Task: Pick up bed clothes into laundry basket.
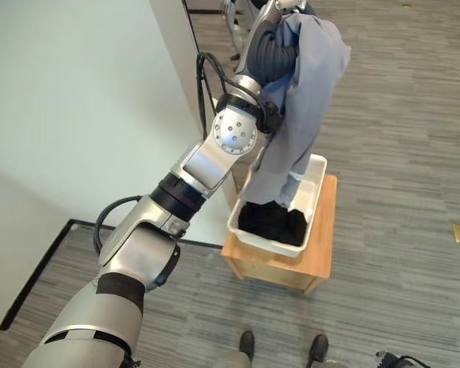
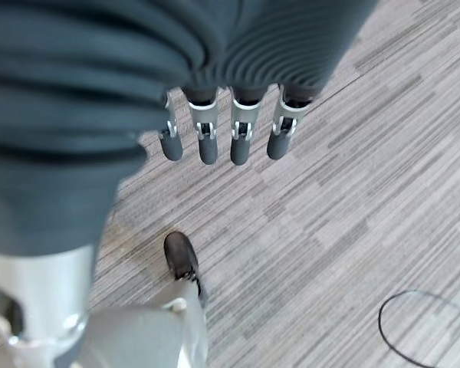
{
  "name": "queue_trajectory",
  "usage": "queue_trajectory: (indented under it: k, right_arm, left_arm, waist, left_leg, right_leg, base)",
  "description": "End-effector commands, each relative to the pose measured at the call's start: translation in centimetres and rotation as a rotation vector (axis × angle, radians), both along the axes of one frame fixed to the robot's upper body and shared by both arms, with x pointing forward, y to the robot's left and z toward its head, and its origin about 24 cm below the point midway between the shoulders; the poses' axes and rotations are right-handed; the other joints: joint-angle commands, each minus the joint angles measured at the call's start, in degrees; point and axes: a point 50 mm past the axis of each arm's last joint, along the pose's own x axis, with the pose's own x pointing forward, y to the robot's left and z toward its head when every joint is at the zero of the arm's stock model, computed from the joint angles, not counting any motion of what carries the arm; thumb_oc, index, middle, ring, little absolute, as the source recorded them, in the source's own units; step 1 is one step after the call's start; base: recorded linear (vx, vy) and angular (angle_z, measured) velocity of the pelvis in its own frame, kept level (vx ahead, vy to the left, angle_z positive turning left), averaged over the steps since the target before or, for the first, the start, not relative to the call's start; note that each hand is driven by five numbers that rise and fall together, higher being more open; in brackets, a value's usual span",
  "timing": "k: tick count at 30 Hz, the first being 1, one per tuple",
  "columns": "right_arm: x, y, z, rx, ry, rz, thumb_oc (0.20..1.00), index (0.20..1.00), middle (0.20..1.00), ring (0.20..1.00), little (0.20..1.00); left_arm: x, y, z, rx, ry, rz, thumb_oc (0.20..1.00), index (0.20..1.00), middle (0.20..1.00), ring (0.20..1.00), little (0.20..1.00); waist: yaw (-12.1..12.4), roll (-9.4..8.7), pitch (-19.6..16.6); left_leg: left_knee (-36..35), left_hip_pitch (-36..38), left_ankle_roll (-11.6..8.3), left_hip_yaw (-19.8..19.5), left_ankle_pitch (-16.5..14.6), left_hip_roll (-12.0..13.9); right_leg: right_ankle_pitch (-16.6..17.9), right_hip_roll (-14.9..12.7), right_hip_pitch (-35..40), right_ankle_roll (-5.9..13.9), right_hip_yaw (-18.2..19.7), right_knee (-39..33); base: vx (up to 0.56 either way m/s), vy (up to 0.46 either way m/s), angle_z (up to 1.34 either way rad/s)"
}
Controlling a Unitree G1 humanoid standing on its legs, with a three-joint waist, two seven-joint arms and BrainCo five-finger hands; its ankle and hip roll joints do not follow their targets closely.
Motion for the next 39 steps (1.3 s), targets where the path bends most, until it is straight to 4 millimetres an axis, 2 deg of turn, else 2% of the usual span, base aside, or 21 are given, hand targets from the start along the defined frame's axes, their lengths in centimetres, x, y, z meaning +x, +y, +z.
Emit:
queue_trajectory:
  k: [1,2,3,6,7,9,14,18,21,22,23,24,25,27,28,29,30,31,32,33,39]
  right_arm:
    - [2.2,-0.5,0.9,-0.036,-0.075,0.008,1.000,1.000,1.000,1.000,1.000]
    - [2.2,-0.5,0.9,-0.036,-0.075,0.008,1.000,1.000,1.000,1.000,1.000]
    - [3.0,0.2,1.0,-0.014,-0.115,0.011,1.000,1.000,1.000,1.000,1.000]
    - [5.2,0.7,1.7,-0.005,-0.203,0.022,1.000,1.000,1.000,1.000,1.000]
    - [5.3,0.7,1.7,-0.004,-0.206,0.022,1.000,1.000,1.000,1.000,1.000]
    - [6.7,1.2,2.3,0.013,-0.266,0.028,1.000,1.000,1.000,1.000,1.000]
    - [6.7,2.0,2.2,0.050,-0.276,0.060,1.000,1.000,1.000,1.000,1.000]
    - [6.4,2.2,2.0,0.066,-0.272,0.061,1.000,1.000,1.000,1.000,1.000]
    - [7.4,2.3,2.5,0.055,-0.290,0.101,1.000,1.000,1.000,1.000,1.000]
    - [7.7,2.3,2.6,0.046,-0.295,0.124,1.000,1.000,1.000,1.000,1.000]
    - [8.0,2.5,2.8,0.046,-0.301,0.136,1.000,1.000,1.000,1.000,1.000]
    - [7.9,2.5,2.7,0.045,-0.298,0.137,1.000,1.000,1.000,1.000,1.000]
    - [8.2,2.7,2.8,0.054,-0.311,0.124,1.000,1.000,1.000,1.000,1.000]
    - [8.1,2.9,2.7,0.066,-0.316,0.105,1.000,1.000,1.000,1.000,1.000]
    - [8.0,3.0,2.6,0.073,-0.315,0.104,1.000,1.000,1.000,1.000,1.000]
    - [7.9,3.2,2.5,0.076,-0.315,0.103,1.000,1.000,1.000,1.000,1.000]
    - [7.9,3.1,2.5,0.076,-0.314,0.103,1.000,1.000,1.000,1.000,1.000]
    - [7.8,3.3,2.4,0.080,-0.310,0.102,1.000,1.000,1.000,1.000,1.000]
    - [7.5,3.5,2.2,0.083,-0.299,0.114,1.000,1.000,1.000,1.000,1.000]
    - [7.5,3.5,2.2,0.083,-0.298,0.116,1.000,1.000,1.000,1.000,1.000]
    - [6.9,4.1,1.7,0.097,-0.284,0.119,1.000,1.000,1.000,1.000,1.000]
  left_arm:
    - [-0.8,-1.4,5.6,-0.044,-0.141,-0.002,0.200,0.200,0.200,0.200,0.200]
    - [-0.8,-1.4,5.6,-0.043,-0.142,-0.002,0.200,0.200,0.200,0.200,0.200]
    - [-0.2,-1.8,5.3,-0.014,-0.122,0.034,0.200,0.200,0.200,0.200,0.200]
    - [0.6,-1.3,6.0,0.077,-0.163,0.160,0.200,0.200,0.200,0.200,0.200]
    - [0.6,-1.3,6.1,0.077,-0.166,0.161,0.200,0.200,0.200,0.200,0.200]
    - [1.2,-0.3,6.8,0.136,-0.183,0.250,0.200,0.200,0.200,0.200,0.200]
    - [1.8,1.4,8.3,0.192,-0.214,0.352,0.200,0.200,0.200,0.200,0.200]
    - [1.6,0.8,8.9,0.242,-0.239,0.355,0.200,0.200,0.200,0.200,0.200]
    - [2.1,0.0,7.3,0.325,-0.220,0.356,0.200,0.200,0.200,0.200,0.200]
    - [2.1,-0.4,6.4,0.360,-0.218,0.348,0.200,0.200,0.200,0.200,0.200]
    - [2.3,-0.9,4.7,0.384,-0.185,0.321,0.200,0.200,0.200,0.200,0.200]
    - [2.3,-0.9,4.5,0.385,-0.182,0.322,0.200,0.200,0.200,0.200,0.200]
    - [2.3,-2.0,1.8,0.380,-0.124,0.262,0.200,0.200,0.200,0.200,0.200]
    - [2.6,-2.8,-1.7,0.426,-0.049,0.238,0.200,0.200,0.200,0.200,0.200]
    - [2.6,-3.1,-2.7,0.426,-0.025,0.235,0.206,0.206,0.206,0.206,0.206]
    - [2.7,-3.4,-3.7,0.429,0.002,0.231,0.928,0.928,0.928,0.928,0.928]
    - [2.7,-3.4,-3.7,0.429,0.002,0.231,0.928,0.928,0.928,0.928,0.928]
    - [2.7,-3.7,-4.9,0.437,0.027,0.233,1.000,1.000,1.000,1.000,1.000]
    - [2.7,-4.1,-6.4,0.455,0.060,0.233,1.000,1.000,1.000,1.000,1.000]
    - [2.8,-4.2,-7.0,0.458,0.070,0.243,1.000,1.000,1.000,1.000,1.000]
    - [3.2,-4.2,-8.1,0.422,0.117,0.272,1.000,1.000,1.000,1.000,1.000]
  waist:
    - [1.3,-0.47,4.7]
    - [1.3,-0.50,4.7]
    - [1.1,-1.91,6.1]
    - [0.8,-4.01,8.6]
    - [0.8,-4.07,8.6]
    - [0.3,-6.10,10.0]
    - [0.1,-9.29,11.3]
    - [0.5,-10.29,12.4]
    - [0.9,-10.26,13.4]
    - [1.1,-10.22,13.5]
    - [1.5,-10.12,13.9]
    - [1.5,-10.07,13.8]
    - [1.9,-10.05,14.2]
    - [2.4,-9.96,14.6]
    - [2.5,-10.00,14.6]
    - [2.6,-9.98,14.8]
    - [2.6,-9.95,14.7]
    - [2.8,-9.97,14.9]
    - [2.8,-10.10,15.2]
    - [2.8,-10.20,15.2]
    - [2.1,-9.66,15.3]
  left_leg:
    - [-1.2,-4.1,-5.64,2.1,4.4,6.2]
    - [-1.2,-4.2,-5.64,2.2,4.4,6.3]
    - [-1.2,-5.4,-5.83,2.1,4.6,7.0]
    - [-1.2,-7.4,-6.24,1.8,5.2,8.2]
    - [-1.2,-7.6,-6.25,1.7,5.3,8.2]
    - [-1.2,-9.2,-6.46,1.4,5.6,9.4]
    - [-1.2,-10.2,-6.68,1.4,5.7,10.3]
    - [-1.2,-10.7,-6.65,0.6,5.9,10.0]
    - [-1.2,-11.2,-6.65,0.4,6.0,9.8]
    - [-1.2,-11.3,-6.62,0.4,6.0,9.7]
    - [-1.2,-11.3,-6.61,0.3,6.1,9.7]
    - [-1.2,-11.2,-6.62,0.3,6.0,9.7]
    - [-1.2,-11.3,-6.55,0.2,6.1,9.5]
    - [-1.2,-11.4,-6.56,0.1,6.1,9.5]
    - [-1.2,-11.3,-6.60,0.0,6.1,9.5]
    - [-1.2,-11.4,-6.64,-0.1,6.1,9.5]
    - [-1.2,-11.4,-6.65,-0.1,6.1,9.5]
    - [-1.2,-11.4,-6.71,-0.1,6.2,9.5]
    - [-1.2,-11.5,-6.81,-0.2,6.4,9.6]
    - [-1.2,-11.5,-6.85,-0.2,6.4,9.6]
    - [-1.2,-11.1,-6.94,0.9,6.6,10.1]
  right_leg:
    - [-6.6,-2.9,4.3,8.27,-3.3,0.8]
    - [-6.6,-2.8,4.2,8.25,-3.2,0.8]
    - [-6.4,-2.3,2.9,8.11,-3.0,0.8]
    - [-5.9,-1.9,0.8,8.12,-2.6,0.8]
    - [-5.9,-1.9,0.7,8.10,-2.6,0.8]
    - [-5.5,-1.4,-1.0,8.25,-2.5,0.8]
    - [-5.1,-0.6,-2.0,8.37,-2.3,0.8]
    - [-4.9,-0.7,-2.0,8.39,-3.1,0.8]
    - [-4.7,-0.9,-2.3,8.33,-3.5,0.8]
    - [-4.7,-0.9,-2.3,8.29,-3.7,0.8]
    - [-4.6,-1.0,-2.2,8.27,-3.9,0.8]
    - [-4.6,-1.0,-2.1,8.27,-3.9,0.8]
    - [-4.6,-1.0,-2.0,8.18,-4.1,0.8]
    - [-4.6,-1.0,-1.9,8.07,-4.1,0.8]
    - [-4.6,-1.0,-1.8,8.02,-4.1,0.8]
    - [-4.6,-0.9,-1.8,7.96,-4.1,0.8]
    - [-4.6,-0.9,-1.8,7.95,-4.1,0.8]
    - [-4.7,-0.8,-1.8,7.87,-4.1,0.8]
    - [-4.7,-0.7,-1.7,7.76,-4.3,0.8]
    - [-4.7,-0.7,-1.7,7.71,-4.3,0.8]
    - [-4.8,-0.6,-1.8,7.67,-3.7,0.8]
  base:
    - [-0.09,-0.004,-0.05]
    - [-0.11,-0.031,-0.08]
    - [-0.11,-0.037,-0.12]
    - [-0.13,-0.021,-0.04]
    - [-0.11,-0.013,-0.03]
    - [-0.10,-0.015,-0.06]
    - [-0.04,-0.039,-0.07]
    - [-0.03,-0.021,0.02]
    - [-0.06,-0.007,0.12]
    - [-0.05,0.008,0.09]
    - [-0.03,0.006,0.08]
    - [-0.04,0.005,0.05]
    - [-0.03,-0.001,0.10]
    - [-0.04,-0.001,0.12]
    - [-0.04,-0.006,0.07]
    - [-0.02,-0.010,0.03]
    - [0.00,0.000,0.00]
    - [-0.03,-0.031,0.01]
    - [-0.04,-0.046,0.02]
    - [-0.03,-0.046,0.03]
    - [-0.01,-0.012,-0.02]
